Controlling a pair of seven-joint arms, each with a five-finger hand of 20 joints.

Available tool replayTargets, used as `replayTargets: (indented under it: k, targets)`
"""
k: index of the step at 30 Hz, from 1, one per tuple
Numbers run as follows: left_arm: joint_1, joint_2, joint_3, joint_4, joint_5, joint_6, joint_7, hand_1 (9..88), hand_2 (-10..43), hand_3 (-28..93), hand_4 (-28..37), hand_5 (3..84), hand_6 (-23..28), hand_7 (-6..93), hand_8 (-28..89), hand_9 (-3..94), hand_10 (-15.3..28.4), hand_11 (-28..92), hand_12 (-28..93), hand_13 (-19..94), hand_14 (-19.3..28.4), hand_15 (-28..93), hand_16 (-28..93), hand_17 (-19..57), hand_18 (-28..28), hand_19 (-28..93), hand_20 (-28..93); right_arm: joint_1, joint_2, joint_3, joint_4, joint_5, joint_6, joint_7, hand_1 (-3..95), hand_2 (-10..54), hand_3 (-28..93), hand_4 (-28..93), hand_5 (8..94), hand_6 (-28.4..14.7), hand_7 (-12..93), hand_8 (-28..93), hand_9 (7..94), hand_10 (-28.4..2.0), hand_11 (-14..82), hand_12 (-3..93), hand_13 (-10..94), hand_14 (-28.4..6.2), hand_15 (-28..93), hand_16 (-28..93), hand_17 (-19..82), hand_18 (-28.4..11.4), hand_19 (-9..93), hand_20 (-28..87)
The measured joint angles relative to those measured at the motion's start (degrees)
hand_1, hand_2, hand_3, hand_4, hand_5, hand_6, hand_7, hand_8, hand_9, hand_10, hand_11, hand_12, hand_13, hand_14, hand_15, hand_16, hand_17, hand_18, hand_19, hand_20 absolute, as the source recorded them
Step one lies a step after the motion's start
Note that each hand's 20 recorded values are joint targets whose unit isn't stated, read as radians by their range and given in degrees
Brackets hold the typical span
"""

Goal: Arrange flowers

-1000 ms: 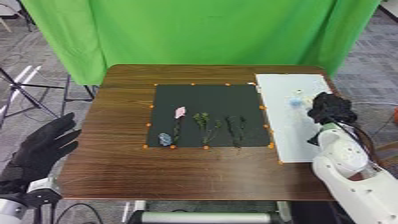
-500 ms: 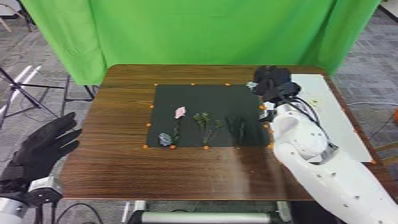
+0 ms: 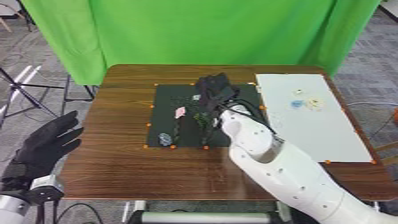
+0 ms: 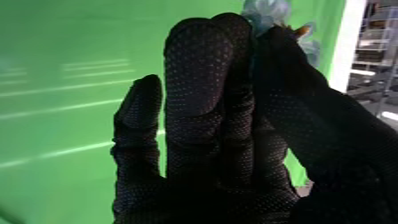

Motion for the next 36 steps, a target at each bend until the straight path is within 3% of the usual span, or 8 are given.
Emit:
replayTargets:
  k: [10, 36]
  targets:
    - [-0.07, 0.13, 0.05, 0.05, -0.02, 0.02, -0.19, 24.9, -1.2, 70, -26.8, 26.8, 2.2, 18.8, -10, 20.6, 10.0, 16, 17, 15, 12.8, 23, 5, -10.5, 17.2, 36, 10, 1.55, -1.00, -1.32, 4.35, -1.88, -0.92, 0.09, 47.0, -9.5, 83, -27, 69.3, 2.5, 49, -3, 84.6, -5.6, 16.3, 49.6, 80, 0.6, 40, 42, 22, -19.1, 74, 50]
    - [-0.18, 0.49, 0.16, 0.16, -0.11, 0.12, -0.70, 24.7, -0.8, 70, -27.3, 26.9, 2.2, 18.7, -10, 20.7, 10.0, 16, 17, 15, 12.9, 23, 5, -10.6, 17.2, 36, 10, 0.82, -0.96, -0.17, 4.37, -2.88, -4.84, 0.07, 40.5, -9.5, 81, -28, 61.8, 1.7, 48, -4, 74.0, -6.8, 23.1, 40.7, 70, -2.9, 46, 34, 17, -19.5, 72, 50]
